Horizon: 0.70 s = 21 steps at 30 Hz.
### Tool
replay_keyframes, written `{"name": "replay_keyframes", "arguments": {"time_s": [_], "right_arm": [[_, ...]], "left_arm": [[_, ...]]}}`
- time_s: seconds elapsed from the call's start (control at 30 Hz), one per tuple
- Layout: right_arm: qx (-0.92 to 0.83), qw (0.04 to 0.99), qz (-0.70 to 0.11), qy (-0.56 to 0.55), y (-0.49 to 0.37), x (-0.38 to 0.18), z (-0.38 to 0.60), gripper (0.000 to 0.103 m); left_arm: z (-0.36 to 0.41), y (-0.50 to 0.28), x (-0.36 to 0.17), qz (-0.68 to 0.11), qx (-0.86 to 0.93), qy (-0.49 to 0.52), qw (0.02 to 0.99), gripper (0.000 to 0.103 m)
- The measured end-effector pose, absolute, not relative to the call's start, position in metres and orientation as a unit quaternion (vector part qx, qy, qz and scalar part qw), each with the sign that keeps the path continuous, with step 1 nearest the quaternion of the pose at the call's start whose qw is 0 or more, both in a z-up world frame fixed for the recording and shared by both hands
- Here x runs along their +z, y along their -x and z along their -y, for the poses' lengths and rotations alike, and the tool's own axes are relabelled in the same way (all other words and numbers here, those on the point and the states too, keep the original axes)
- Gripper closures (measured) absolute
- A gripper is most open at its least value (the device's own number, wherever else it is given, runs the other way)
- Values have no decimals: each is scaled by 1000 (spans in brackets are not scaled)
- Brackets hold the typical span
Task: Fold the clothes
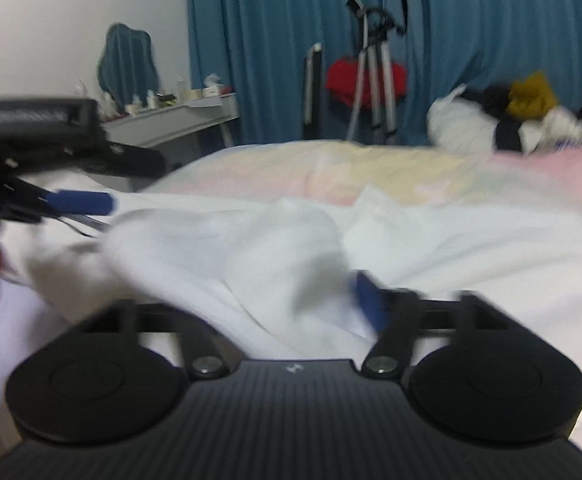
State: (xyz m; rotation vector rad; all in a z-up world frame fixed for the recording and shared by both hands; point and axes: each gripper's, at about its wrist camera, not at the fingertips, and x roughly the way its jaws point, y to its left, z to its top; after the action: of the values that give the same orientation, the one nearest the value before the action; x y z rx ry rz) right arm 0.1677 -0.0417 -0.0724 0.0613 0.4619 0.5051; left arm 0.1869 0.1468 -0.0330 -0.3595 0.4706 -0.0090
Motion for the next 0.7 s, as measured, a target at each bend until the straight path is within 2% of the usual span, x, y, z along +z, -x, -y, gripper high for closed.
{"name": "replay_keyframes", "arguments": {"time_s": [0.03, 0.23, 0.43, 0.57, 0.63, 0.7], "right_arm": [[253, 939, -228, -37, -163, -71, 42, 17], [260, 932, -244, -72, -140, -45, 61, 17], [249, 938, -194, -144, -135, -21, 101, 17], [206, 941, -236, -131, -166, -50, 101, 17], [198, 934, -277, -106, -180, -77, 92, 17], [196, 936, -278, -90, -182, -88, 86, 16]], "left_arm": [[-147, -186, -33, -231, -4, 178, 957, 24], [-151, -182, -31, -231, 0, 179, 957, 24], [-156, -177, -32, -243, 0, 185, 952, 24], [-172, -161, -33, -262, 11, 220, 940, 23], [-188, -149, -31, -273, 27, 252, 928, 19], [-206, -138, -30, -287, 44, 286, 913, 13]]}}
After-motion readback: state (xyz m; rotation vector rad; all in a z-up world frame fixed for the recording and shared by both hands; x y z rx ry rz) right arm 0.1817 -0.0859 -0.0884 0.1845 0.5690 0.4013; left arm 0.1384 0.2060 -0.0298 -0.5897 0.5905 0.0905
